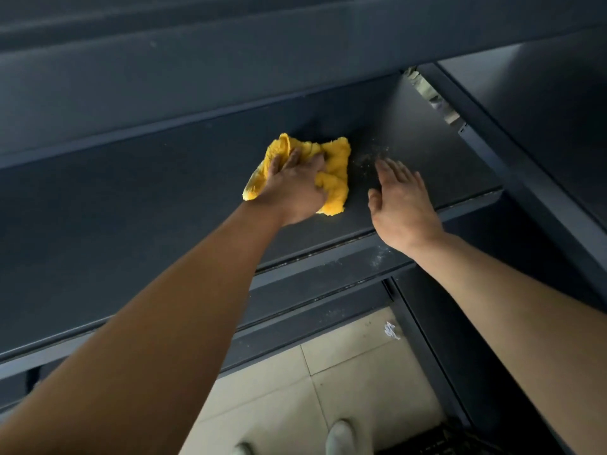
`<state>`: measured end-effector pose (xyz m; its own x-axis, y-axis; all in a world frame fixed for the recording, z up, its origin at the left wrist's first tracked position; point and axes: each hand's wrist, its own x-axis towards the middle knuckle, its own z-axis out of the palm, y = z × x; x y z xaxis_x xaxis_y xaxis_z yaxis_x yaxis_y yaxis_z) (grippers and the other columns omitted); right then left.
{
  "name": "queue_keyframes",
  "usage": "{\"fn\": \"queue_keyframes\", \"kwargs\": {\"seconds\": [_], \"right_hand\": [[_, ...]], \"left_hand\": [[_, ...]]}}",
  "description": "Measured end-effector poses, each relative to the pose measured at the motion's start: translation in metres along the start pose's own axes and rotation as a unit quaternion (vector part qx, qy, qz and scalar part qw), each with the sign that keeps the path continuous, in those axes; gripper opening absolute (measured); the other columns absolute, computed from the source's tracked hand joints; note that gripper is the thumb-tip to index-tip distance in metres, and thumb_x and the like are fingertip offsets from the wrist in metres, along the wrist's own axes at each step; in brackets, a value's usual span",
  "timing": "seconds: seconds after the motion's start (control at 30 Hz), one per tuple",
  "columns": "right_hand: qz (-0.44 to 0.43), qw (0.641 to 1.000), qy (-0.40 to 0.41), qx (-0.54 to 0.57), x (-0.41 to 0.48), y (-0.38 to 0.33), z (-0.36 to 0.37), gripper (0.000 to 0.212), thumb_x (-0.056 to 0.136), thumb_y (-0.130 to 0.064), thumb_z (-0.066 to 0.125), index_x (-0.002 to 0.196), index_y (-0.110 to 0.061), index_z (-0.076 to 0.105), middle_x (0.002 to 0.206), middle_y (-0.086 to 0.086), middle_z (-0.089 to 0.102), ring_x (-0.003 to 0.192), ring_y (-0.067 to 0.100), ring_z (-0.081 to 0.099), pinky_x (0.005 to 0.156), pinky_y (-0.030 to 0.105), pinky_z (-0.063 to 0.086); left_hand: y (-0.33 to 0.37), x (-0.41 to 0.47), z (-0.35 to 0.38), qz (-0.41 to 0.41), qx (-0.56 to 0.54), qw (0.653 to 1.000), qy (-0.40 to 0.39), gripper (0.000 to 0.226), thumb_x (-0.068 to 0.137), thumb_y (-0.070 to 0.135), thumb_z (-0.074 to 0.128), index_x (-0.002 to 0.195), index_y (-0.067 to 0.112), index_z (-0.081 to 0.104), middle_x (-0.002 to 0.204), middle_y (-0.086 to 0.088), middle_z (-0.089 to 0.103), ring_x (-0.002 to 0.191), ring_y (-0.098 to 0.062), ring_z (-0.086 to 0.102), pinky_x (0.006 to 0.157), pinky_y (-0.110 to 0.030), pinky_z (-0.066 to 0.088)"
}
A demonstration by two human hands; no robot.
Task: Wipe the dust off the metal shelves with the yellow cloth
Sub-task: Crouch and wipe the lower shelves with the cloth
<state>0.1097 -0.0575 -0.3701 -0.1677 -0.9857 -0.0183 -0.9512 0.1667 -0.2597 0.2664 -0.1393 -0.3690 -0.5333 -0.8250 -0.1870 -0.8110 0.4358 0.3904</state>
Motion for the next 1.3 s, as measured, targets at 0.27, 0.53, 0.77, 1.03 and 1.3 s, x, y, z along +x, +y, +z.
{"fn": "queue_keyframes", "kwargs": {"seconds": [0.27, 0.53, 0.77, 1.03, 1.3], "right_hand": [[-0.034, 0.999, -0.022, 0.010, -0.014, -0.030, 0.005, 0.054, 0.100, -0.024, 0.036, 0.149, -0.007, 0.020, 0.156, 0.011, 0.022, 0.146, 0.025, 0.016, 0.120, 0.041, 0.009], [-0.023, 0.999, -0.029, 0.013, -0.018, -0.011, 0.006, 0.056, 0.101, -0.025, 0.036, 0.150, -0.008, 0.015, 0.158, 0.009, 0.016, 0.147, 0.023, 0.011, 0.120, 0.040, 0.005], [0.016, 0.999, -0.026, 0.018, -0.014, 0.040, -0.007, 0.055, 0.100, -0.022, 0.037, 0.149, -0.006, 0.019, 0.157, 0.012, 0.021, 0.146, 0.025, 0.014, 0.119, 0.041, 0.007], [0.024, 0.998, -0.026, 0.047, 0.000, 0.082, -0.023, 0.054, 0.098, -0.014, 0.040, 0.148, -0.003, 0.022, 0.153, 0.015, 0.030, 0.144, 0.026, 0.021, 0.119, 0.041, 0.010], [0.000, 0.998, -0.031, 0.051, 0.013, 0.085, -0.025, 0.055, 0.098, -0.017, 0.042, 0.148, -0.005, 0.021, 0.151, 0.015, 0.033, 0.143, 0.026, 0.025, 0.119, 0.039, 0.013]], "left_hand": [[-0.038, -0.088, -0.008, -0.146, -0.005, 0.989, 0.020, 0.067, 0.092, 0.031, 0.041, 0.150, 0.025, 0.008, 0.158, -0.008, 0.010, 0.146, -0.018, -0.008, 0.118, -0.038, -0.009], [-0.004, -0.078, 0.008, -0.196, -0.004, 0.981, 0.007, 0.069, 0.094, 0.031, 0.033, 0.150, 0.017, -0.006, 0.159, -0.002, -0.003, 0.145, -0.023, -0.015, 0.115, -0.048, -0.015], [0.076, -0.030, 0.030, -0.097, 0.009, 0.995, -0.009, 0.067, 0.093, 0.029, 0.034, 0.149, 0.015, 0.000, 0.159, 0.002, -0.004, 0.144, -0.027, -0.015, 0.114, -0.052, -0.014], [0.120, 0.019, 0.038, -0.086, 0.014, 0.996, -0.013, 0.067, 0.094, 0.032, 0.033, 0.149, 0.014, -0.002, 0.159, 0.002, -0.003, 0.144, -0.029, -0.014, 0.114, -0.055, -0.012], [0.075, 0.006, 0.016, -0.208, -0.008, 0.978, 0.026, 0.069, 0.095, 0.032, 0.034, 0.149, 0.015, -0.005, 0.158, -0.009, -0.002, 0.145, -0.026, -0.012, 0.117, -0.045, -0.011]]}}
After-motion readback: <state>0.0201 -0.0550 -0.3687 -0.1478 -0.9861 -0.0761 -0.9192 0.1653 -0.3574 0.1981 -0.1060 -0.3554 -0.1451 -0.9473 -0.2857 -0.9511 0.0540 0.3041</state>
